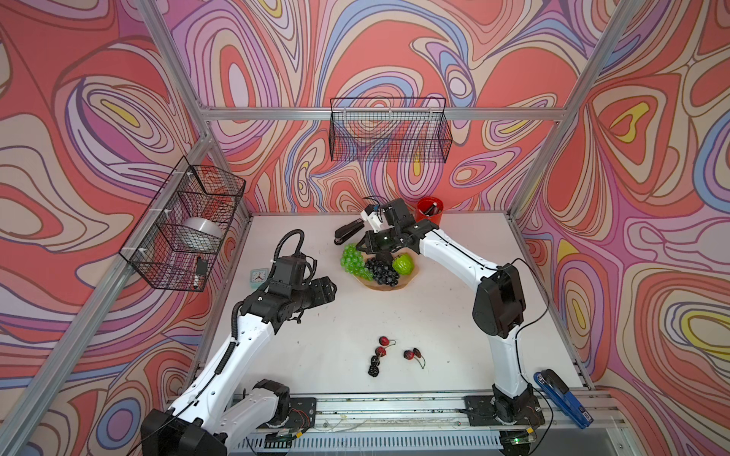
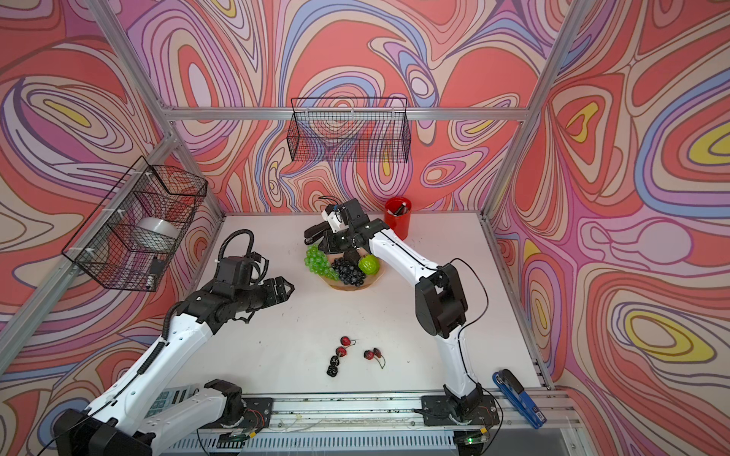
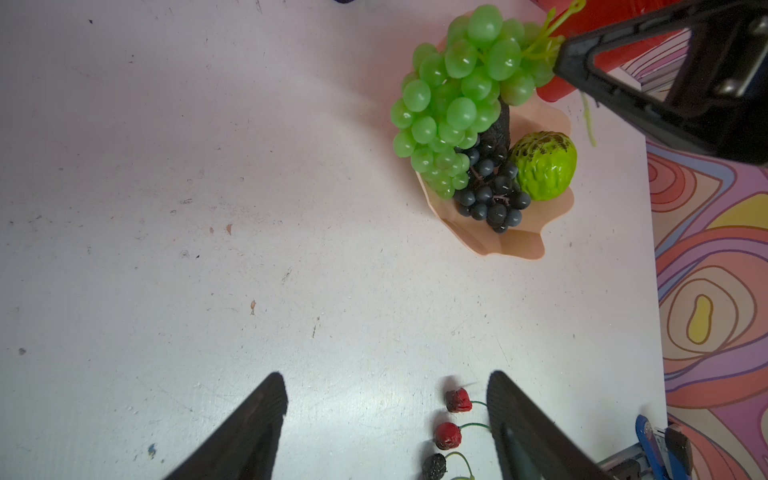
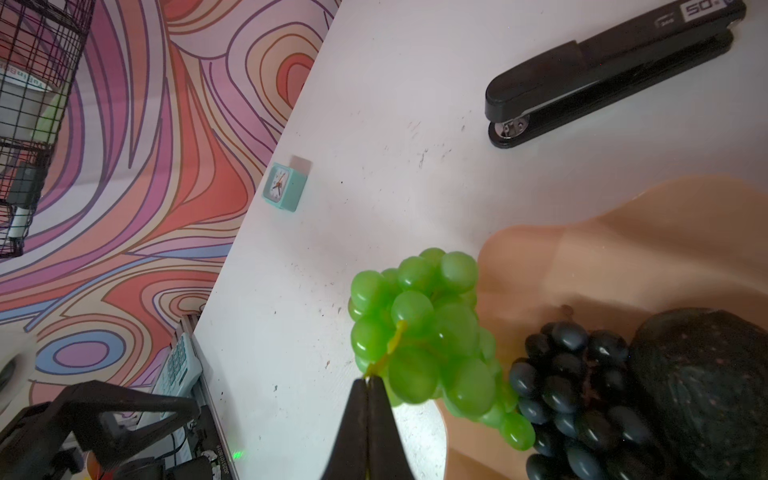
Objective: Place and organize the fake fruits in the fruit bowl
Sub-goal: 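Lower the light green grapes into the bowl and open the right gripper, then move the right gripper down to the red cherry pair nearest the robot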
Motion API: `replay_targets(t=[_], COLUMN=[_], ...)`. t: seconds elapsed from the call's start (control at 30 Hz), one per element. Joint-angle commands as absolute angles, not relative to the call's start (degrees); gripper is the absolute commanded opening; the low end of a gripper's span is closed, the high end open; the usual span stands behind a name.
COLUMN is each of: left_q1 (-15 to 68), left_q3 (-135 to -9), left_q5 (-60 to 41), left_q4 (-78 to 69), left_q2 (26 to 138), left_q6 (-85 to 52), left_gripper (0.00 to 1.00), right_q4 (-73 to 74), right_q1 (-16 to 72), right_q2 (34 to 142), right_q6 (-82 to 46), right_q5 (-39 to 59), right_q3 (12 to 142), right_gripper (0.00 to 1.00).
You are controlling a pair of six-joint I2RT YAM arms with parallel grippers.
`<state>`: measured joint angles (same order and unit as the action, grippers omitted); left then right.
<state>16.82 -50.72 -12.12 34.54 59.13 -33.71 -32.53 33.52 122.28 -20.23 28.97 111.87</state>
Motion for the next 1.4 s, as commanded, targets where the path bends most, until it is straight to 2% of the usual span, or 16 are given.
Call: replay_targets(t=[0.0,0.3,0.77,1.33,1.37], left_q1=[16.56,16.45,16.46,16.52,16.57], left_q3=[-50.27,-50.29,-51.05,-51.84,-51.77], left_q5=[-11.11,-10.69,-11.07,-11.37,-11.42], left_q4=[36.57,36.88,37.17,37.46,37.45], left_q2=[59.08,59.15,60.28,60.42,60.47], left_q6=[-34.14,-34.10,-33.75,-33.58,-33.67], left_gripper=[0.79,0.79,0.79,0.79,0.79], right_q4=[-30.73,-28.36,-22.24,-24.42,-24.76], right_q1=[33.73,31.60,28.13,25.52,25.54], right_q2=[123.96,126.47,127.17,132.69,132.57], right_q6=[-19.63,-18.63,-19.78,-17.60,-17.37], right_q5=[28.04,24.20,22.09,20.65,20.82], right_q3=[114.22,115.53,110.02,111.60,111.85], right_gripper=[0.00,0.00,0.00,0.00,0.04])
